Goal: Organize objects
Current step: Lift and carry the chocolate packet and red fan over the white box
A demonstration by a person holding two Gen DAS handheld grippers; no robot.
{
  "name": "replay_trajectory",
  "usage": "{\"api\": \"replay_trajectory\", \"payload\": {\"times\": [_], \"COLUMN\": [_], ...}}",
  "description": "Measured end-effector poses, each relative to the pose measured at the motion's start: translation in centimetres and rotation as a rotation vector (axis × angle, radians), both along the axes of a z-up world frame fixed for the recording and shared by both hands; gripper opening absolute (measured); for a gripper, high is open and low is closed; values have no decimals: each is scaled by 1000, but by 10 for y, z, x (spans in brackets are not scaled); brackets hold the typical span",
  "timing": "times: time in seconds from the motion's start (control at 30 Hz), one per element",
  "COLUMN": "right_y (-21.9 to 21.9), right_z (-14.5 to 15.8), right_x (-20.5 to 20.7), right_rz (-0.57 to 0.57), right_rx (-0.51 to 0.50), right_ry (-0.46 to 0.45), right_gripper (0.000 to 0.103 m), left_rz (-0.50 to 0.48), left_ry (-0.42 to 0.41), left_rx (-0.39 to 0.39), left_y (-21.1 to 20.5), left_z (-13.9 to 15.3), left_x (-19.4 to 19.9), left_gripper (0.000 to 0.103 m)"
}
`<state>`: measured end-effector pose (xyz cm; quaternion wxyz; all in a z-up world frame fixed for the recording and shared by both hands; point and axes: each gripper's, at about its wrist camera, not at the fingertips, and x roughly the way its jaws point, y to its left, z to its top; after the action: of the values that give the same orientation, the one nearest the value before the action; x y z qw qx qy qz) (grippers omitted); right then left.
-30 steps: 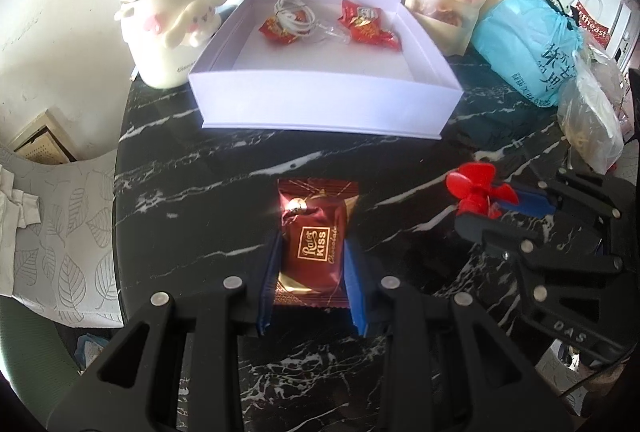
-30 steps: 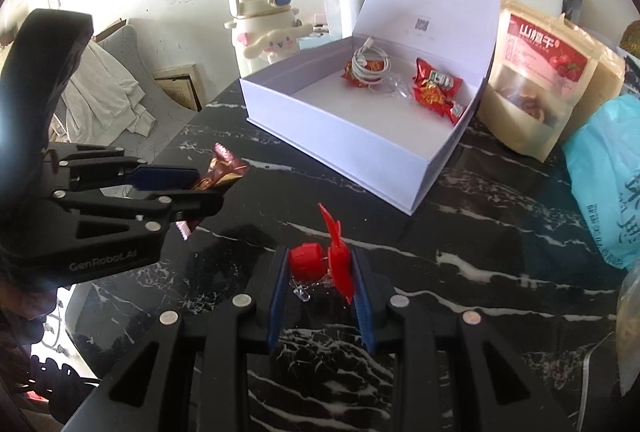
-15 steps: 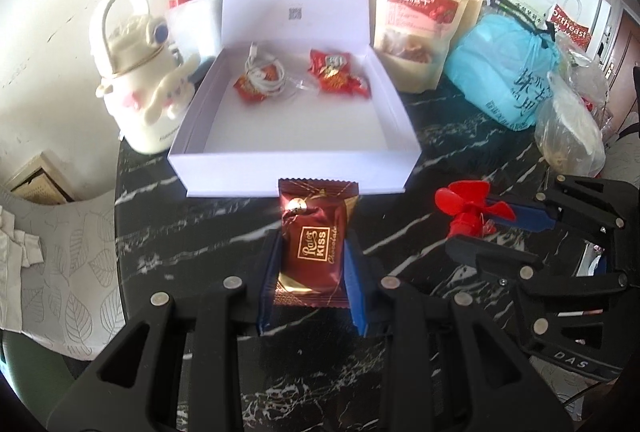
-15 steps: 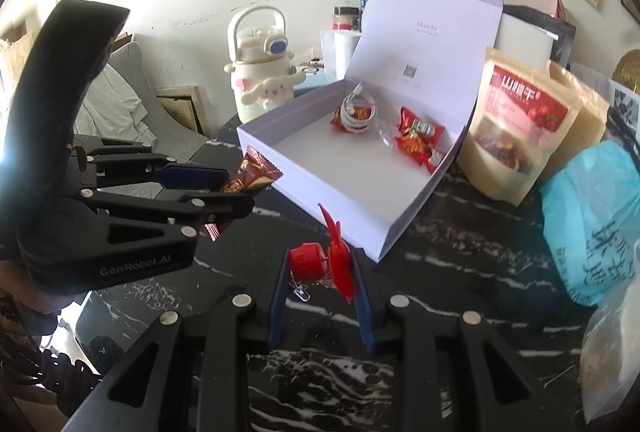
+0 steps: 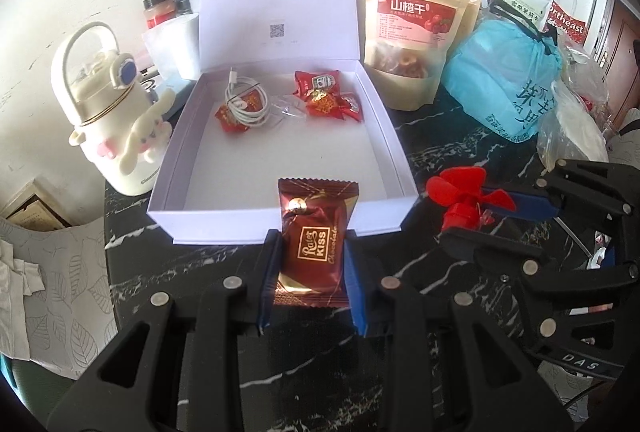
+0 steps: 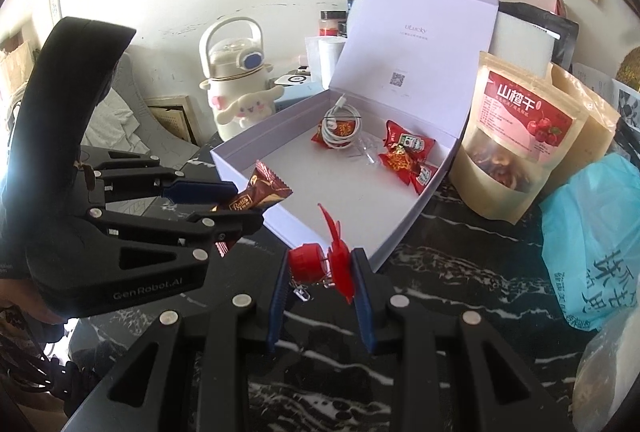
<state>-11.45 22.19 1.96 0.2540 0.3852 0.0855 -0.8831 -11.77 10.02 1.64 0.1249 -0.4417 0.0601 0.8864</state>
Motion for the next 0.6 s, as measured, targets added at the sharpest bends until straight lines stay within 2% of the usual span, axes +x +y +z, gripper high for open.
{"api": "replay_trajectory", "payload": {"times": [0.6], "right_y": [-14], "right_z": [-15], "right_x": [-65], "right_rz": [13], "right_rx": [13], "right_ry": [-22], "right_gripper": [30], "left_rz": [-13], "left_ry": [-44], "left_rx": [-30], "left_y": [-1], "left_z": [-20], "left_x": [-68], "left_gripper": [29]}}
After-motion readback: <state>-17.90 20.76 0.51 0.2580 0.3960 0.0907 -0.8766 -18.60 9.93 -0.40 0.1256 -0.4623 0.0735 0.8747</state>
